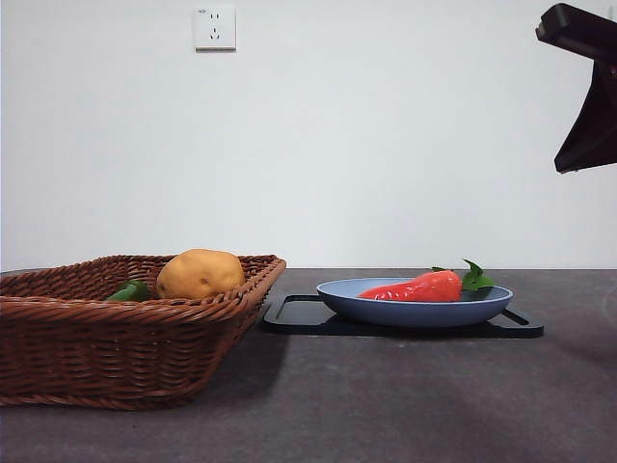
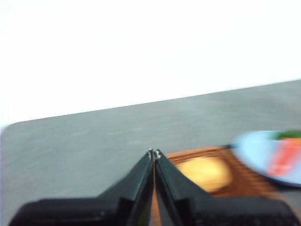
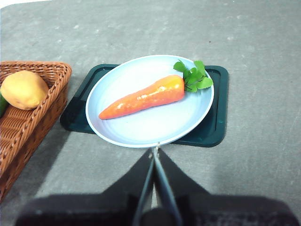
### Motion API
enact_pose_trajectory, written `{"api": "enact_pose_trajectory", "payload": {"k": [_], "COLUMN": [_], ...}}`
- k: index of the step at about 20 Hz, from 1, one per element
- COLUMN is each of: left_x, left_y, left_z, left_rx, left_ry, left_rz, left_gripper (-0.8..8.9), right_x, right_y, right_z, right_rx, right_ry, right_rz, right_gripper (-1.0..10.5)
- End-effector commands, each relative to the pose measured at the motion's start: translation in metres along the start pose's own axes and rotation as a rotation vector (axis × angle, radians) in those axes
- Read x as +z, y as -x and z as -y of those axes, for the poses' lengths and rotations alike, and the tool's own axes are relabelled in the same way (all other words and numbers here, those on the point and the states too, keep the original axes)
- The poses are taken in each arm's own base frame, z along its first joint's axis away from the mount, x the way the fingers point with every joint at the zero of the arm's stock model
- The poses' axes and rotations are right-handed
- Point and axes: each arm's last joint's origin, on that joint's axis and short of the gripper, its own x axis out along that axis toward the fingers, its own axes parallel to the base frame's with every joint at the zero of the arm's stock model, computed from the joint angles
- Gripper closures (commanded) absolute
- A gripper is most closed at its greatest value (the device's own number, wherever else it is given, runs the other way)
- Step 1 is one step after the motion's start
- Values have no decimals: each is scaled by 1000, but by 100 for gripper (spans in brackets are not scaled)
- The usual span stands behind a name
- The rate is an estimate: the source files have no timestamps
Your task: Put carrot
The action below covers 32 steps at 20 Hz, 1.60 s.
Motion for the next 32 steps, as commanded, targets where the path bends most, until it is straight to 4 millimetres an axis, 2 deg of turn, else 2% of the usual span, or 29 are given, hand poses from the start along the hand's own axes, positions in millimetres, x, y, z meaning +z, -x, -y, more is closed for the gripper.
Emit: {"api": "enact_pose_trajectory", "payload": {"k": [1, 8, 13, 32], "left_x": [-20, -79, -100, -104], "left_y": [-2, -13, -17, -17], "left_z": [-8, -17, -16, -16], "left_rx": [97, 211, 212, 213], "left_ry": [-13, 24, 23, 55], "left_rz": [-7, -74, -123, -132], "left_gripper": [805, 805, 805, 805], "right_x": [3, 3, 3, 3], "right_y": [0, 0, 0, 0], "right_z": [-2, -2, -2, -2], "right_rx": [6, 5, 6, 6], "right_ry": [-11, -11, -11, -11], "right_rz": [15, 15, 16, 16], "right_gripper": [943, 943, 943, 943]}}
